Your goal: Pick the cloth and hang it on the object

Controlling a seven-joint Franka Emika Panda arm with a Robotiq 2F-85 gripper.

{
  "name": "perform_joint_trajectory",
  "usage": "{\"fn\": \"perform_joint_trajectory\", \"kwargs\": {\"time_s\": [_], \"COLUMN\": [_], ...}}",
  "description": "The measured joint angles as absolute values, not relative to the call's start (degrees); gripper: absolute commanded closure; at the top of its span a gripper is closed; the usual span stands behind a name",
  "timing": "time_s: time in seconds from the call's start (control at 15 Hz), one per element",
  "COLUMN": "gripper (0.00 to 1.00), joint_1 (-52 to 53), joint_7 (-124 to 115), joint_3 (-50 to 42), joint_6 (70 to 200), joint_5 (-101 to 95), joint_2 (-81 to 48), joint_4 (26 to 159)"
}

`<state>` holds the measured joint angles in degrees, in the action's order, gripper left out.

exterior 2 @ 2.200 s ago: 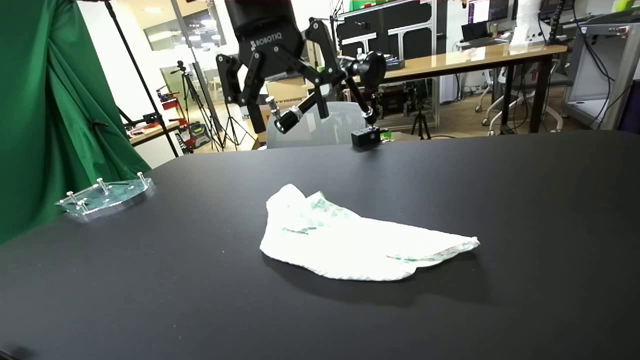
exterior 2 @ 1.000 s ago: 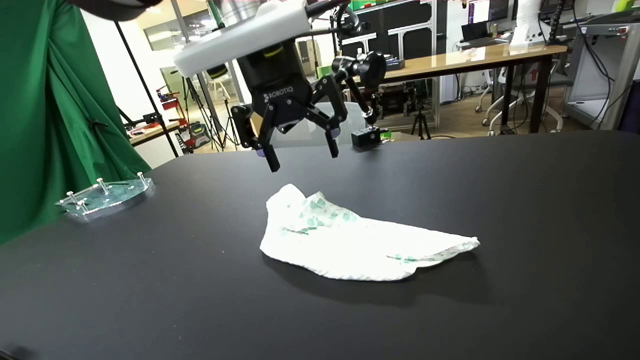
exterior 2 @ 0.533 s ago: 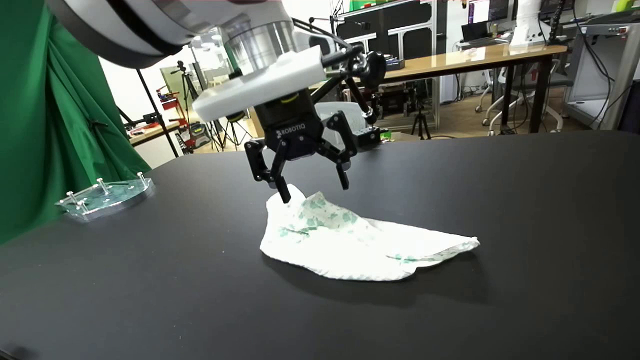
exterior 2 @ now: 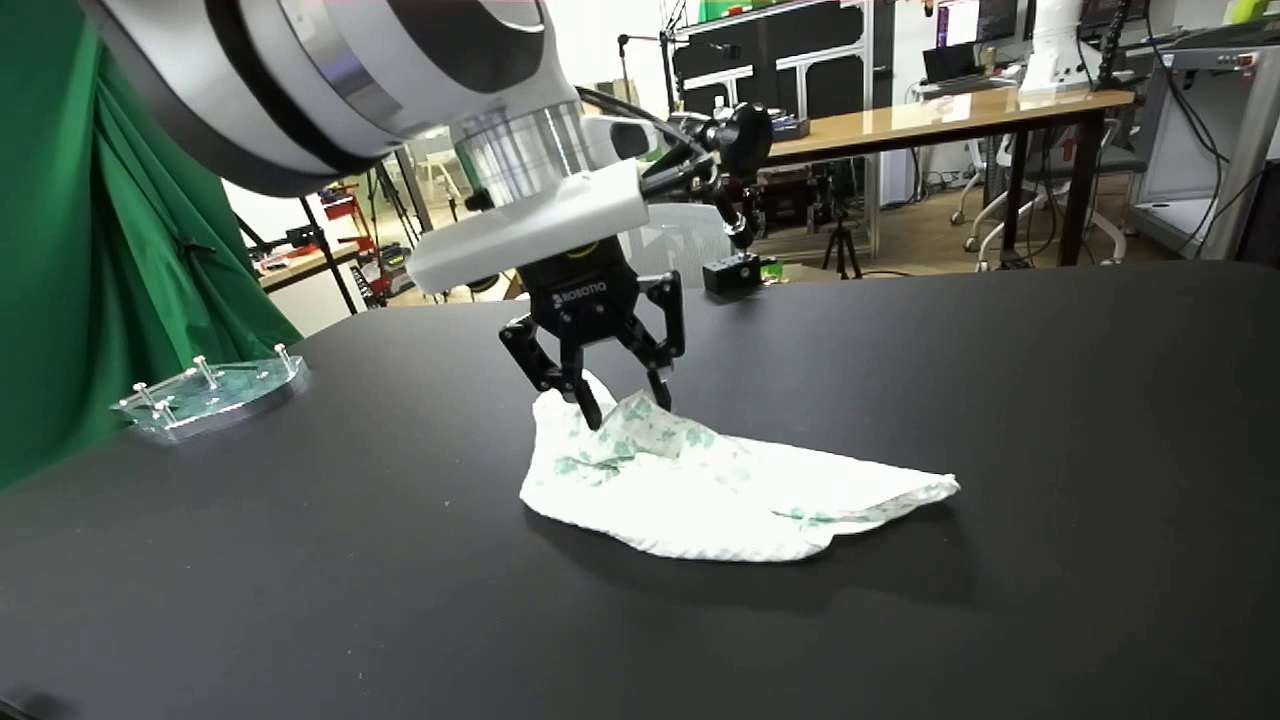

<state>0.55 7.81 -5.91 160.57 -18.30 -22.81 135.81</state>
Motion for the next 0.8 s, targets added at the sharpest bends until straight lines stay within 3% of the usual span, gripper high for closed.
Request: {"fn": "perform_joint_trajectory", "kwargs": {"time_s": [0.27, 0.8], "gripper": [0.97, 1.0], "joint_1": [1.0, 0.2], "joint_7": [7.9, 11.1], "joint_3": [-5.9, -3.9], "joint_6": [161.4, 154.5], "joint_5": [-18.1, -14.2], "joint_2": [-22.6, -16.8], "joint_4": [135.4, 133.9]}}
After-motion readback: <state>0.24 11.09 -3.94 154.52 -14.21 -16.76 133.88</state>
